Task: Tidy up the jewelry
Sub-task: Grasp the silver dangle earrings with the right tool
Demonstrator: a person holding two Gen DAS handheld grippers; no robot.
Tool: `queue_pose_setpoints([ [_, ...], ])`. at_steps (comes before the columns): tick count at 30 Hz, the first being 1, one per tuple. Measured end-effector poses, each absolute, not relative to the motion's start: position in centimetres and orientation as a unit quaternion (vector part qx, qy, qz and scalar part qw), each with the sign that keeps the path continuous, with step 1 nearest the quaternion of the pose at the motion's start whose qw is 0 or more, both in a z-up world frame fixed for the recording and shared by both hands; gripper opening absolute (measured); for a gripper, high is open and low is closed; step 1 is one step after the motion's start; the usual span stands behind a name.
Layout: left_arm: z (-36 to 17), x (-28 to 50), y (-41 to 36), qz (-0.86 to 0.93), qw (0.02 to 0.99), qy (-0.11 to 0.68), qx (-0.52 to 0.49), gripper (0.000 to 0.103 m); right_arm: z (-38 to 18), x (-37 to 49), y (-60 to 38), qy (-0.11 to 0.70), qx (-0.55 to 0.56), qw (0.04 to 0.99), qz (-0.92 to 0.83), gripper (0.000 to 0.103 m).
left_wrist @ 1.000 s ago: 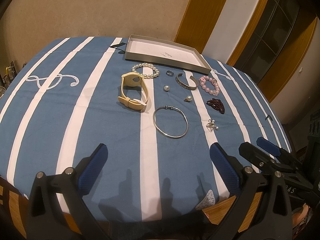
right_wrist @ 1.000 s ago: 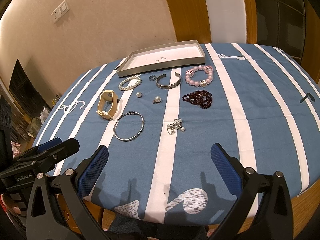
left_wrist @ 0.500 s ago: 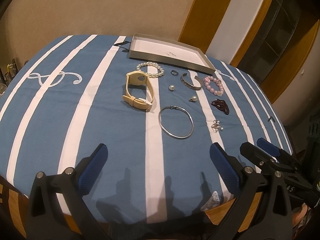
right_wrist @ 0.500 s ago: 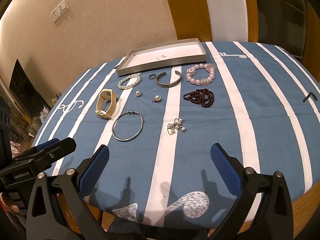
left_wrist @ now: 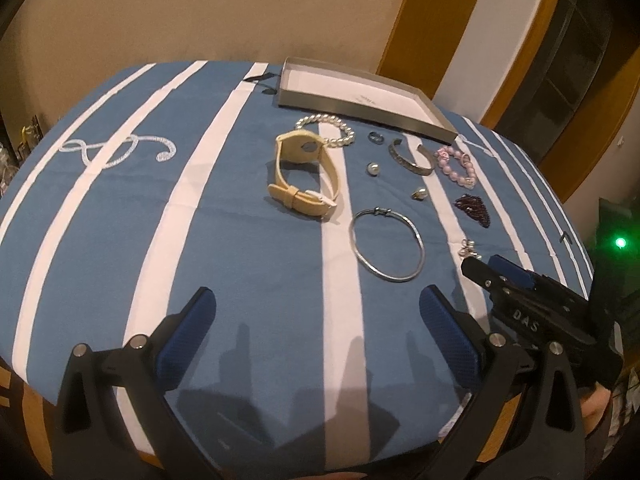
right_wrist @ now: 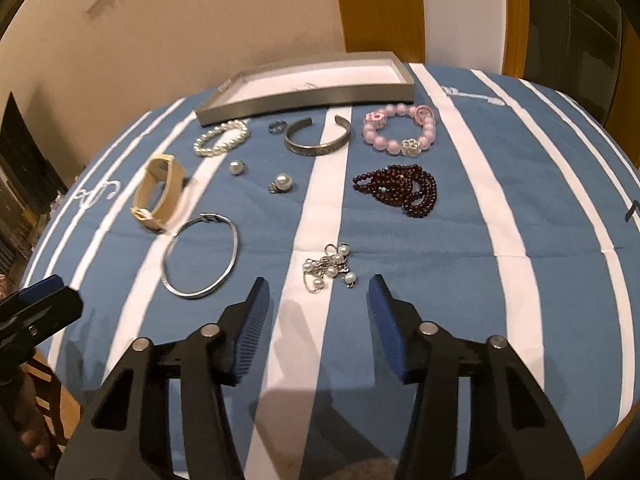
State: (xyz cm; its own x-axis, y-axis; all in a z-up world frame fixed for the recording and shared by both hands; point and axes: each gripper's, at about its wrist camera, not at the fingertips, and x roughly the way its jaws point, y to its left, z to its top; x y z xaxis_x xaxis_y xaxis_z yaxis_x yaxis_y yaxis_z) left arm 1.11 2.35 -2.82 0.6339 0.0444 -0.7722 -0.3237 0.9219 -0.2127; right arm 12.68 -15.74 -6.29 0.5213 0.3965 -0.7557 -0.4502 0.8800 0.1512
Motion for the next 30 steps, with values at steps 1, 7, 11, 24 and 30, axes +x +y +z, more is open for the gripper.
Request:
queue_pose_setpoints([
  [1,-3.1,1.2,2.5,0.104,0.887,0.418,-0.169,0.101,-6.3,12.7,-15.6,0.42,-0.036,0.874,0.242,0.051],
  [7,-3.6,1.7,2.7,0.099,0.885,0.422,-0.169,0.101,-6.4,13.1,-14.1,0.403,-0.076,0.883,0.229,0.036],
  [11,-4.0,2.0,2.7,0.096,0.883,0.425,-0.171,0.101,-6.5,13.0,-14.2,0.392,-0.08,0.886,0.236,0.024],
  [24,-4.3,3.7,0.6,0.08,0.886,0.432,-0.146,0.101,-6.3,13.3,-15.3,0.4,-0.068,0.885,0.228,0.008],
  [30,-4.6,5.6,-1.4,0.076,0.886,0.44,-0.127,0.101,-5.3,13.0,-17.4,0.387,-0.043,0.891,0.233,0.008],
])
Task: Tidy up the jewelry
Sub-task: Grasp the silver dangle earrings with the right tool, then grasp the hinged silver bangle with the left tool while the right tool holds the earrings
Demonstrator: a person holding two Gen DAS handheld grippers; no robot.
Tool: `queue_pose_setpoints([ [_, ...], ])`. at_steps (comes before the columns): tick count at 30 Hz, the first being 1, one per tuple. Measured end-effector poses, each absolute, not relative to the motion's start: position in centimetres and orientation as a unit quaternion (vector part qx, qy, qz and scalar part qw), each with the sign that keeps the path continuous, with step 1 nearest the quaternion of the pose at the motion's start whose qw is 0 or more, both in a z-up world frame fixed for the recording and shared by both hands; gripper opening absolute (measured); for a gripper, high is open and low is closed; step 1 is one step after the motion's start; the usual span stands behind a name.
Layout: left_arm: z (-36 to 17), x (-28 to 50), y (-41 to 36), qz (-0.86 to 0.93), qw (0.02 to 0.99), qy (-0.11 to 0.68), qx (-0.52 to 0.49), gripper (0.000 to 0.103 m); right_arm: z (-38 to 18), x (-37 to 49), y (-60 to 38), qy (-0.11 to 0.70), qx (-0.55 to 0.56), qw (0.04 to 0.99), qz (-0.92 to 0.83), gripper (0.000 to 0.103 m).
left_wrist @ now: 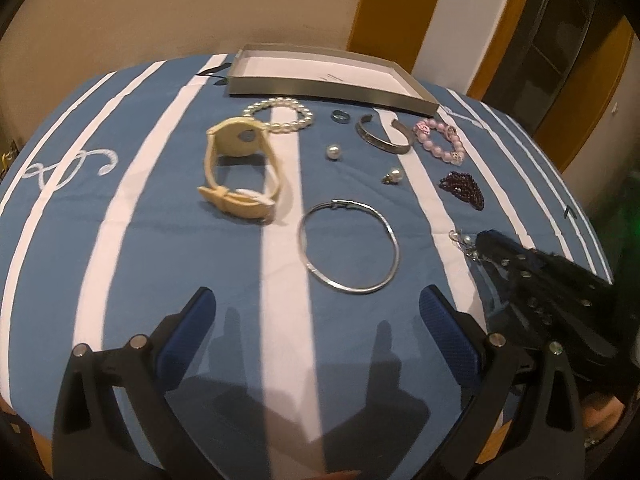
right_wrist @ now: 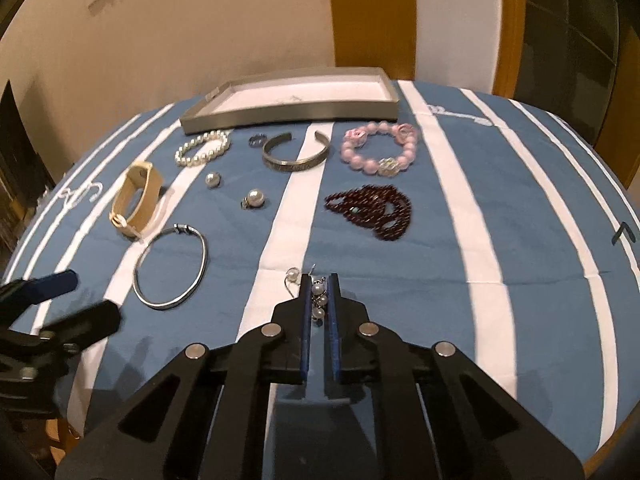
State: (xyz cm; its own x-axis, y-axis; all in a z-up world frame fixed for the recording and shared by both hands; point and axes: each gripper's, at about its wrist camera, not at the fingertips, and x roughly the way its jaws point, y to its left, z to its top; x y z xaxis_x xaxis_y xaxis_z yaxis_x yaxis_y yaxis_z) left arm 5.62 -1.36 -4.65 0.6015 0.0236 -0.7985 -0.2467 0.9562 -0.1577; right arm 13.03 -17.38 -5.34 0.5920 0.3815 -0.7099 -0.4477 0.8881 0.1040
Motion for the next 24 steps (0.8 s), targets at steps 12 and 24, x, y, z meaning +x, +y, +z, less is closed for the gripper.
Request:
queue_pose_setpoints([
  [12,-6.1,9.1,-3.8,0.098,0.878,0.456,-0.105,0.093,-4.7,13.3,-18.7,0.377,-0.028,0.895,0.237,0.008],
  [24,-6.0,10.6,-4.9,0.122,0.884,0.446,-0.072,0.07,-4.2,13.3,-18.9,0.372,-0.018,0.896,0.243,0.008],
])
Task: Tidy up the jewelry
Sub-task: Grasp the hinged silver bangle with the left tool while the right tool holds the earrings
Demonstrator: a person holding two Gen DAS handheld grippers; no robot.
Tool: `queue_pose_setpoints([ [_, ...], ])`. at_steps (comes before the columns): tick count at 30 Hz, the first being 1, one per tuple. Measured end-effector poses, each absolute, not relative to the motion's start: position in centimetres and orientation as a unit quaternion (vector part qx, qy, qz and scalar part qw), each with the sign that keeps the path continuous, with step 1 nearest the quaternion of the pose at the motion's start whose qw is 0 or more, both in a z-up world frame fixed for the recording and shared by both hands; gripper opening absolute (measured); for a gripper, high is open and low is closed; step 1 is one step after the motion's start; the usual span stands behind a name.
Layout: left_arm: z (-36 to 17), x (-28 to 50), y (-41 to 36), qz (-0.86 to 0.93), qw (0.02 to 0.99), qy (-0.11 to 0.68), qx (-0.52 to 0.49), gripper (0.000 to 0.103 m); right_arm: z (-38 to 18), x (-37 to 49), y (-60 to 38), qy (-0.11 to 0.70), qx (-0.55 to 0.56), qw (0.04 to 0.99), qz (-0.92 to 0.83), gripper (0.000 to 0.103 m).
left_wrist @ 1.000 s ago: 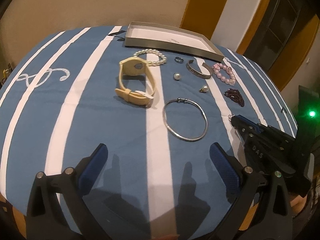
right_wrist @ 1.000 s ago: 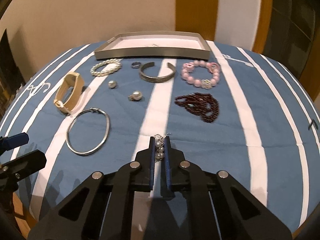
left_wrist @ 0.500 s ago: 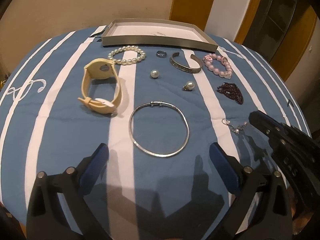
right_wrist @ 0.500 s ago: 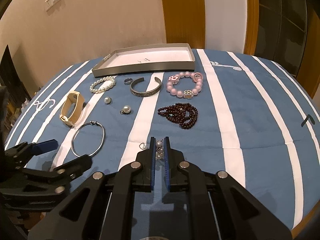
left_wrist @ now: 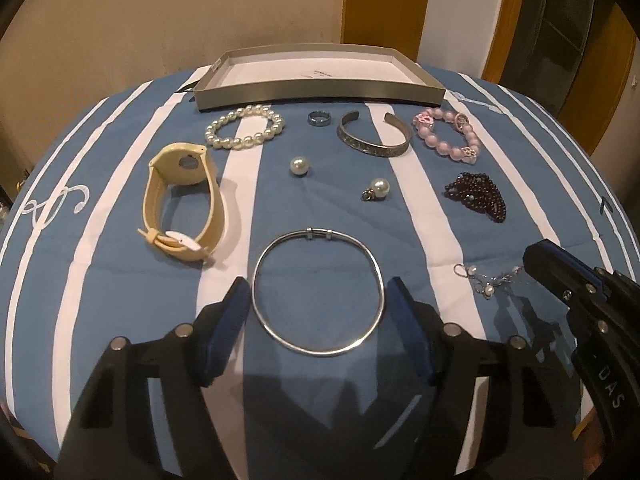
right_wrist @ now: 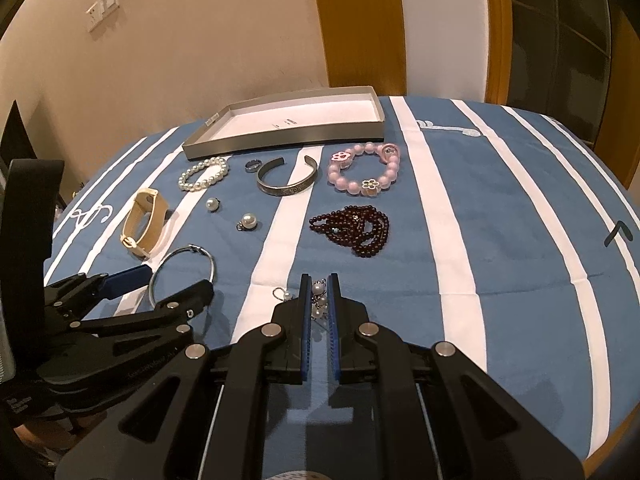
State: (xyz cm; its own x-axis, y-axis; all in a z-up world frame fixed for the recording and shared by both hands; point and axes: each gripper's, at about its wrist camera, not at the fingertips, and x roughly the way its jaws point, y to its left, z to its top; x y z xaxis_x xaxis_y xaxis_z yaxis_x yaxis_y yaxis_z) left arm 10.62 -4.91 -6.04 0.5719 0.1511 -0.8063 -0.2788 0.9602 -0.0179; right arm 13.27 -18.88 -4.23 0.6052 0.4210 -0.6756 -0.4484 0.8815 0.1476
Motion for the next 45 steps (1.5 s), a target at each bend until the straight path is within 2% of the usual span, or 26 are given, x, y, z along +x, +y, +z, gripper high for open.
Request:
queue_pose_setpoints([
  [19,-3.2,9.2,-3.6,0.089,0.896,0.425,-0.097,0.068,-1.0,13.9,-19.1,0.345,-0.012,0.904,0.25,0.008],
  [20,-3.0,9.2,-3.5,0.09,0.896,0.424,-0.096,0.026,-0.6,14.1,-19.1,0.343,-0.012,0.905,0.252,0.008],
  [21,-2.8,9.3,-3.1,0.093,0.895,0.426,-0.095,0.003,-0.4,14.2,-19.1,0.341,-0.011,0.905,0.253,0.008],
  [22,-2.7,9.5,-2.7,0.073,0.892,0.431,-0.114,0.006,0.0,14.4,-19.0,0.339,-0.009,0.905,0.255,0.008],
  [24,-2.6,9.9,-1.7,0.07,0.884,0.442,-0.136,0.007,0.7,14.8,-18.9,0.337,-0.005,0.905,0.261,0.008],
  [30,-2.9,10.0,-1.6,0.082,0.884,0.446,-0.115,0.007,0.7,15.1,-18.4,0.338,-0.01,0.904,0.262,0.008],
  [33,-3.0,9.8,-2.2,0.079,0.887,0.442,-0.105,0.026,0.2,15.1,-18.6,0.345,-0.006,0.902,0.258,0.008],
  [35,-2.9,9.8,-2.9,0.075,0.892,0.436,-0.093,0.051,0.0,15.2,-18.8,0.347,-0.004,0.902,0.256,0.008],
  [38,-2.8,9.9,-4.2,0.073,0.899,0.425,-0.073,0.069,0.1,15.2,-19.3,0.345,-0.002,0.904,0.252,0.008],
  [41,-3.3,10.3,-5.6,0.061,0.899,0.429,-0.063,0.077,0.0,15.3,-19.9,0.345,0.001,0.905,0.249,0.008],
  [45,-4.6,11.0,-7.0,0.054,0.894,0.441,-0.053,0.08,-0.4,15.4,-20.6,0.35,0.007,0.904,0.247,0.008],
])
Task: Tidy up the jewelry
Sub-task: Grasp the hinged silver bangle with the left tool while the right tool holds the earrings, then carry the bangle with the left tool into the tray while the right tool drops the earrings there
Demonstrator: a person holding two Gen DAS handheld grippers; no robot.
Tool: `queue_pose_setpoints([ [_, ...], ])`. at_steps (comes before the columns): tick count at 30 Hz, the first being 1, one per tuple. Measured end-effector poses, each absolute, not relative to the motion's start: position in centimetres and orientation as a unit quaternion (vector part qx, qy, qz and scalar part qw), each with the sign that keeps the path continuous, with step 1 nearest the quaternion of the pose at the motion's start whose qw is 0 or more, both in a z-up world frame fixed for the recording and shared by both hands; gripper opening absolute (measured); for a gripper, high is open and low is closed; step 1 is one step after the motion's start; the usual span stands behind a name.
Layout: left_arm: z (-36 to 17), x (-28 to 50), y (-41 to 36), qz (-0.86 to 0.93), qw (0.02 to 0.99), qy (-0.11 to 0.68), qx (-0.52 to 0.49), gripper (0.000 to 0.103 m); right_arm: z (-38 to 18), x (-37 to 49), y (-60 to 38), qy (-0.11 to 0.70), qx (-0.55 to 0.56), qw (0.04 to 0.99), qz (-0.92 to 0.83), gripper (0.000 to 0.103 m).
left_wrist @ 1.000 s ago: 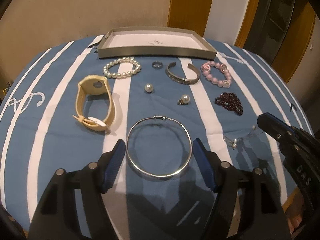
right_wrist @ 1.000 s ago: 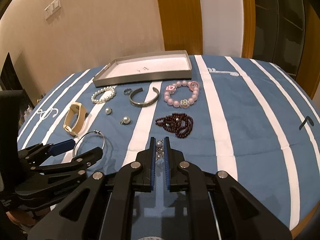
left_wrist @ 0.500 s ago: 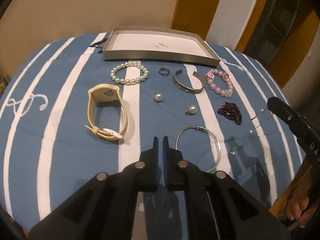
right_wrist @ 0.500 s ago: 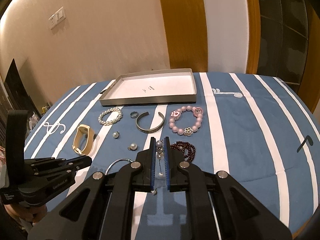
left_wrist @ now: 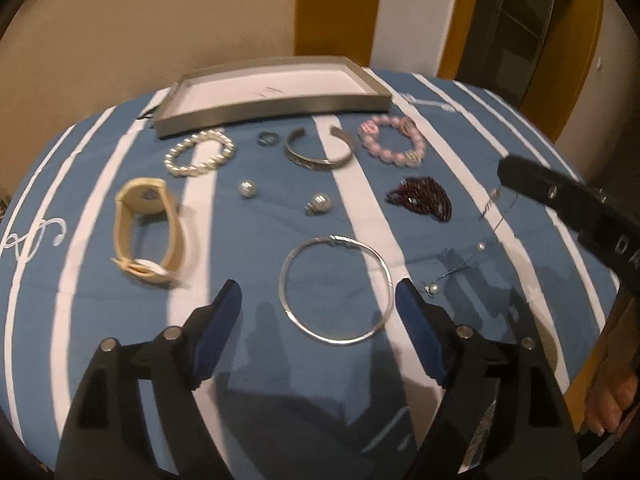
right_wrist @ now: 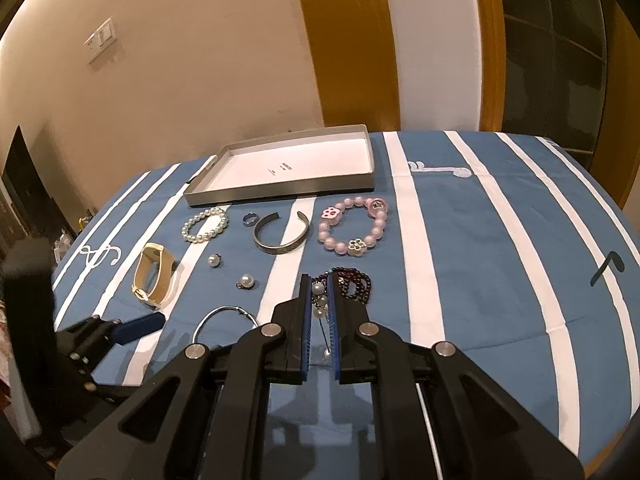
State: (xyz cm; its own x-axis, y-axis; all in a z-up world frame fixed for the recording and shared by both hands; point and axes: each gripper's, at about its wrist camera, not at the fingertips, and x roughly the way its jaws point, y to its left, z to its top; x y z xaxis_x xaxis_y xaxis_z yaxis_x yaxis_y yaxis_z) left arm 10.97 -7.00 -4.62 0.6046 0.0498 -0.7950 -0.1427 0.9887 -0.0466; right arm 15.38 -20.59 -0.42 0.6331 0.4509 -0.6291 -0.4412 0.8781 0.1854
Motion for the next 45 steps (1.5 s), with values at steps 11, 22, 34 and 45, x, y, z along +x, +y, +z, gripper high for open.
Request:
queue_pose_setpoints([
  [11,-6.6,13.1,-8.9,0.075,0.889,0.452,-0.025,0.082,-1.2,15.9,-21.7,0.358,0.023,0.901,0.245,0.008],
  [22,-6.3,13.3,-8.8,0.067,0.891,0.447,-0.035,0.07,-0.6,15.8,-21.3,0.352,0.022,0.9,0.257,0.008],
  [34,-1.2,12.1,-5.5,0.079,0.906,0.412,-0.048,0.07,4.4,15.6,-19.8,0.305,0.008,0.911,0.279,0.008],
  [45,3.3,12.9,-1.4,0.087,0.911,0.397,-0.069,0.07,8.3,18.0,-18.6,0.285,0.006,0.918,0.278,0.008],
])
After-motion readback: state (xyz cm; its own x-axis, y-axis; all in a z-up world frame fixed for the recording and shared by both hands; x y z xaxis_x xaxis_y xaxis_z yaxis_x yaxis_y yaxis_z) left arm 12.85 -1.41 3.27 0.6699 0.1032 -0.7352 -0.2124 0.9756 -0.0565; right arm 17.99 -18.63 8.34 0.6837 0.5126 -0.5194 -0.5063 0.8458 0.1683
